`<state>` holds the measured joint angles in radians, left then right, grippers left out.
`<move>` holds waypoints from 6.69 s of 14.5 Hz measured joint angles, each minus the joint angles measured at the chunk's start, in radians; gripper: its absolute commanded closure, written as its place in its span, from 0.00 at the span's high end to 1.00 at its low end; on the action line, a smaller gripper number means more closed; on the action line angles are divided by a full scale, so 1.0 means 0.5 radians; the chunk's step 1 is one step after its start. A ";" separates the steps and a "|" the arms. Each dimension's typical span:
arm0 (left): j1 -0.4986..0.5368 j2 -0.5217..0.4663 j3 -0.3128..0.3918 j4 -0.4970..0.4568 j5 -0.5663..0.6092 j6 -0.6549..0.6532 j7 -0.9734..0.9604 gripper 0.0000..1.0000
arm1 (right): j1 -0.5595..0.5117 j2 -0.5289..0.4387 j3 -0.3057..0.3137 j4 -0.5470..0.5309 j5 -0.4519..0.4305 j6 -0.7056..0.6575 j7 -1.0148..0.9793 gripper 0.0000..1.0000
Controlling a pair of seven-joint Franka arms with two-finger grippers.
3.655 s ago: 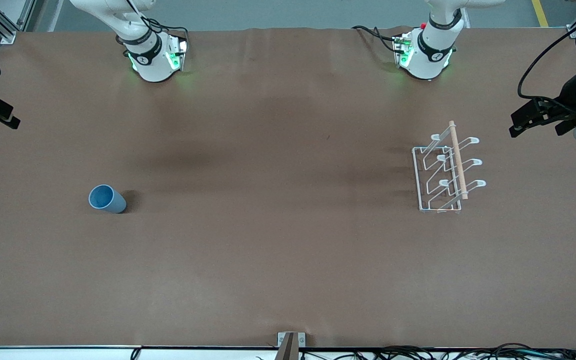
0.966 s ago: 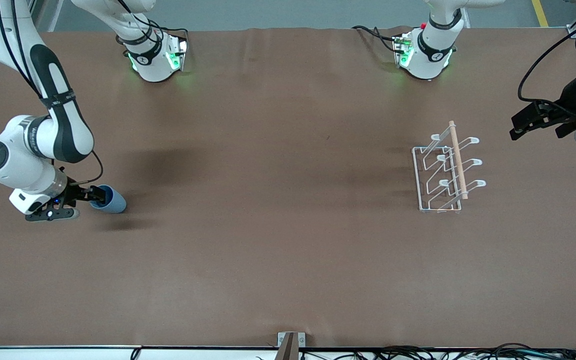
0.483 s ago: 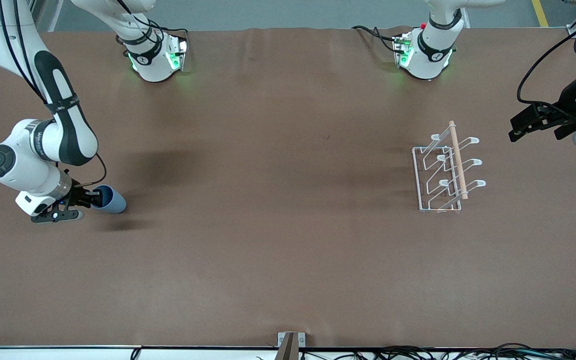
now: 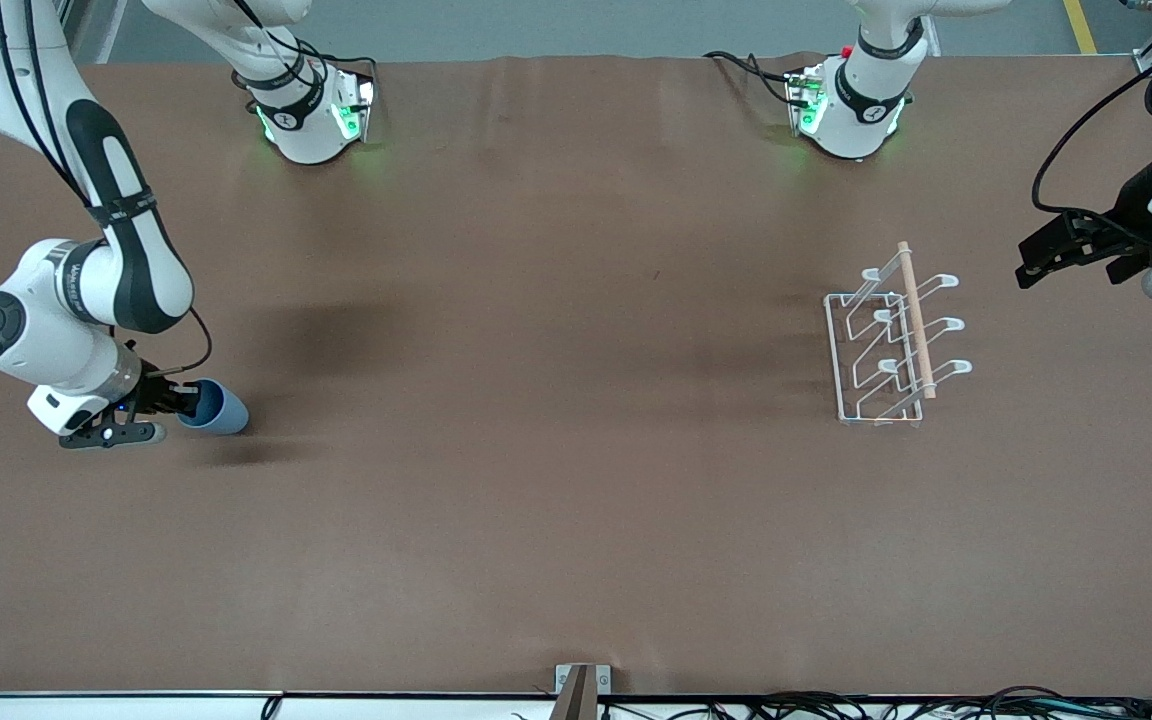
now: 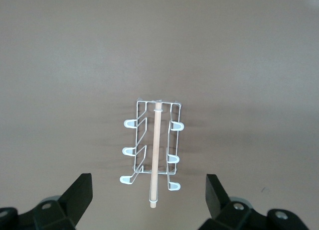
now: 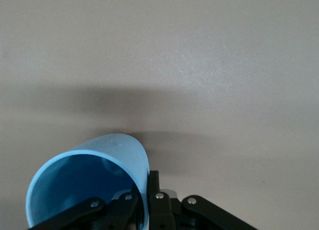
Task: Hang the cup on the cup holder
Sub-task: 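Lift the blue cup and carry it toward the table middle, then hold the cup out while the left gripper reaches and grasps it, then open the right gripper and withdraw while the left gripper pulls the cup, then carry the cup with the left gripper onto a holder hook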
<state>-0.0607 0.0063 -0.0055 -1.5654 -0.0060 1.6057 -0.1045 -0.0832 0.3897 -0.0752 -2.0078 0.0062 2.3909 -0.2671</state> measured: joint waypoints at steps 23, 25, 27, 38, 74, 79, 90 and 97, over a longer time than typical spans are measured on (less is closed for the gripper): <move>0.054 0.001 0.014 0.014 0.000 0.007 0.451 1.00 | 0.685 -0.289 0.067 0.102 2.301 -1.181 0.008 0.00; 0.053 0.002 0.012 0.014 0.000 0.006 0.698 1.00 | 0.798 -0.284 0.068 0.084 2.470 -1.184 0.009 0.00; 0.050 0.001 0.005 0.014 0.000 0.005 1.061 1.00 | 0.901 -0.275 0.068 0.071 2.664 -1.183 0.011 0.00; -0.045 0.046 -0.511 0.010 -0.356 -0.122 1.807 1.00 | 1.140 -0.105 0.066 0.064 3.095 -1.168 0.009 0.00; -0.541 0.794 -0.898 0.012 -0.626 0.733 1.538 0.22 | 1.162 -0.080 0.050 0.067 3.106 -1.170 0.006 1.00; -0.504 0.780 -0.891 0.019 -0.397 0.598 1.484 0.09 | 1.027 -0.087 0.011 0.077 3.054 -1.168 0.006 1.00; -0.281 0.628 -0.884 0.040 0.562 -0.026 1.556 0.00 | 0.378 -0.231 -0.065 0.310 1.650 -1.172 0.237 1.00; -0.269 0.642 -0.886 -0.031 1.304 -0.283 1.886 0.00 | 0.350 -0.371 -0.285 0.435 0.705 -1.147 0.400 1.00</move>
<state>-0.1949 0.3271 -0.4486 -1.5807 0.6461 1.4641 0.8384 0.0918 0.2043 -0.2179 -1.7902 0.3588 1.8171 -0.0670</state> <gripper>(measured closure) 0.220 0.000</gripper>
